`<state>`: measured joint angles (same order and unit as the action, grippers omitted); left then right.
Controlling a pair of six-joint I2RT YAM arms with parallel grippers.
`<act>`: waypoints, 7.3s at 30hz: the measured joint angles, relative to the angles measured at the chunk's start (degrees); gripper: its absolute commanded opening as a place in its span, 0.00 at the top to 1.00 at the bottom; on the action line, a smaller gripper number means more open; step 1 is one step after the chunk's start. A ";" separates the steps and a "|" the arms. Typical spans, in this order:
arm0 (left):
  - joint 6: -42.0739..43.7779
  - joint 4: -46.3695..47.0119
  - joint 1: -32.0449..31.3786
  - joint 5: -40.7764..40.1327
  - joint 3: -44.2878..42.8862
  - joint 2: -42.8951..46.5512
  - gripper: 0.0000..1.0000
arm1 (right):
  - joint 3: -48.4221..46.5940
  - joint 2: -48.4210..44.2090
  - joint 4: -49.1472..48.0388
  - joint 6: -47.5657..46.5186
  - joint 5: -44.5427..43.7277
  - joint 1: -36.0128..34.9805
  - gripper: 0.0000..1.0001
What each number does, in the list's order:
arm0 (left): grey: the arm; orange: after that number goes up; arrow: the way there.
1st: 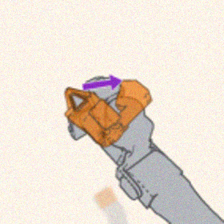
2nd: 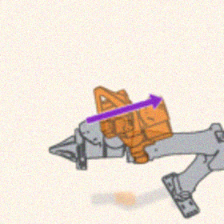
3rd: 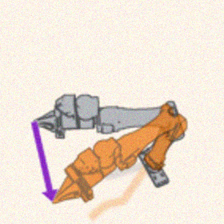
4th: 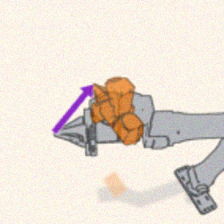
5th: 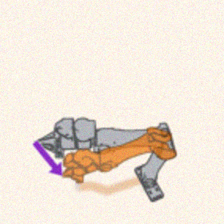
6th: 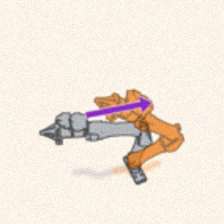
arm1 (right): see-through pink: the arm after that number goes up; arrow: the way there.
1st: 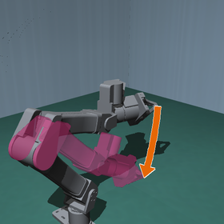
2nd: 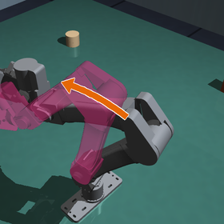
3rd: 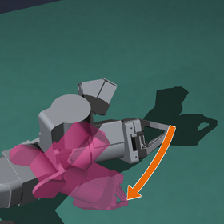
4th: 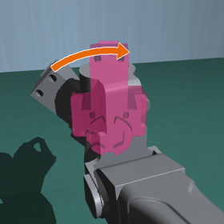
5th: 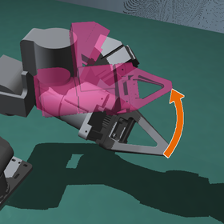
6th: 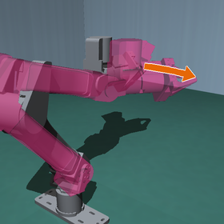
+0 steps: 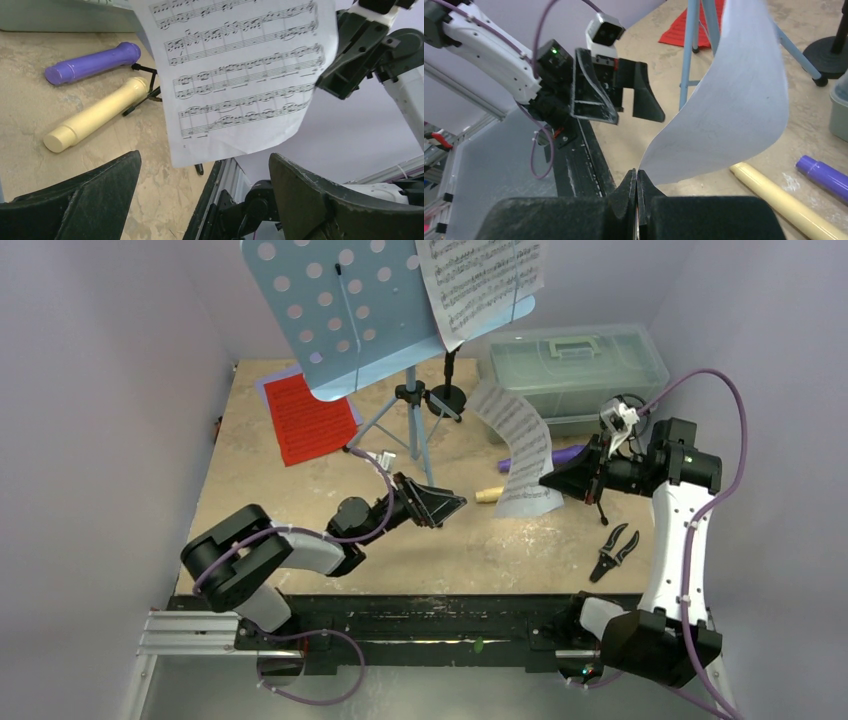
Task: Pack up the instrument practice props
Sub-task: Pick up the sheet music from the music stand, then place the sheet music at the corner of the board.
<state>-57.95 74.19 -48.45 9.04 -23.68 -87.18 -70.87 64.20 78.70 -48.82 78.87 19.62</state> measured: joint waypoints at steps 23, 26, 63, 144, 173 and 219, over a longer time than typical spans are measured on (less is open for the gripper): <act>-21.46 8.50 -1.70 2.51 -10.97 -18.25 0.00 | -6.62 -5.60 0.07 9.16 0.15 -4.61 1.00; -22.84 8.66 -2.16 2.80 -12.39 -18.25 0.00 | -6.64 -5.57 0.11 9.27 0.13 -5.44 1.00; -33.70 8.94 3.50 6.03 -17.18 -18.08 1.00 | -4.35 -11.85 0.22 7.82 -4.44 -9.22 1.00; 11.08 -12.11 6.14 27.47 -12.44 7.93 1.00 | 2.45 -3.06 -13.86 6.27 -0.09 -10.62 0.93; 22.12 -79.65 7.76 -25.92 -9.51 40.92 1.00 | 20.85 -8.04 -48.35 29.42 -12.31 1.73 0.01; 36.94 -51.32 55.39 0.98 -50.80 -22.69 1.00 | 25.44 -15.98 -56.02 33.46 -16.41 1.73 0.01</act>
<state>-21.02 22.87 6.94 10.02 -74.48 -109.86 -45.43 48.23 22.68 -15.35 62.46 21.34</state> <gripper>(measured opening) 0.003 0.987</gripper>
